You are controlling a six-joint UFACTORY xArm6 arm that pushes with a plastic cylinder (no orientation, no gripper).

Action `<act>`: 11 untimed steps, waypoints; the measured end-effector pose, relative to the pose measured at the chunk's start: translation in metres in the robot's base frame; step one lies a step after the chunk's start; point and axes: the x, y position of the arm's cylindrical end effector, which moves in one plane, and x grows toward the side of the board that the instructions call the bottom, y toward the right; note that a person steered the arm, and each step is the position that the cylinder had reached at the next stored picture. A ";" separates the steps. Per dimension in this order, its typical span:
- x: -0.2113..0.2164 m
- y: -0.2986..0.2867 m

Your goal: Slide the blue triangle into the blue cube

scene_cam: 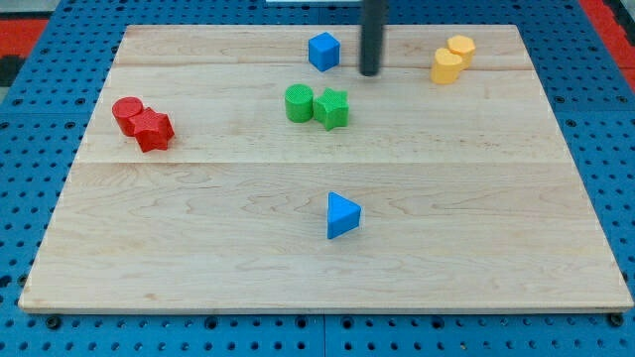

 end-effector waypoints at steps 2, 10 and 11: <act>0.221 0.029; 0.015 -0.208; 0.011 -0.229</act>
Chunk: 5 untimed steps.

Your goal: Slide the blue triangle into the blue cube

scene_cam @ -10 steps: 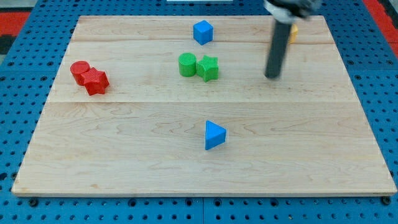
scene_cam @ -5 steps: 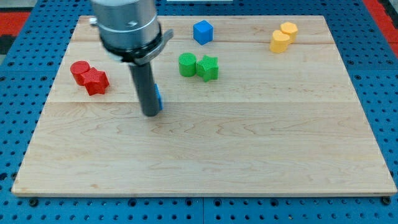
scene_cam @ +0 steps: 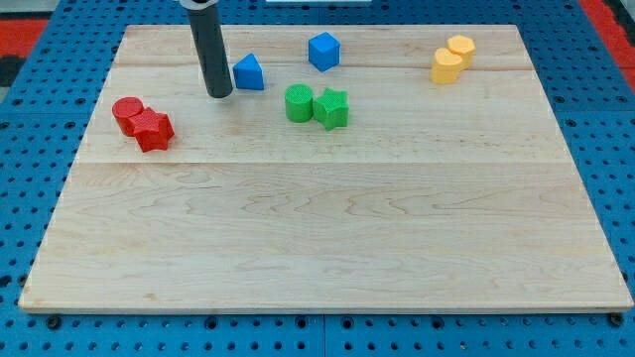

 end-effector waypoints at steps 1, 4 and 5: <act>-0.039 0.023; -0.016 0.070; -0.054 0.080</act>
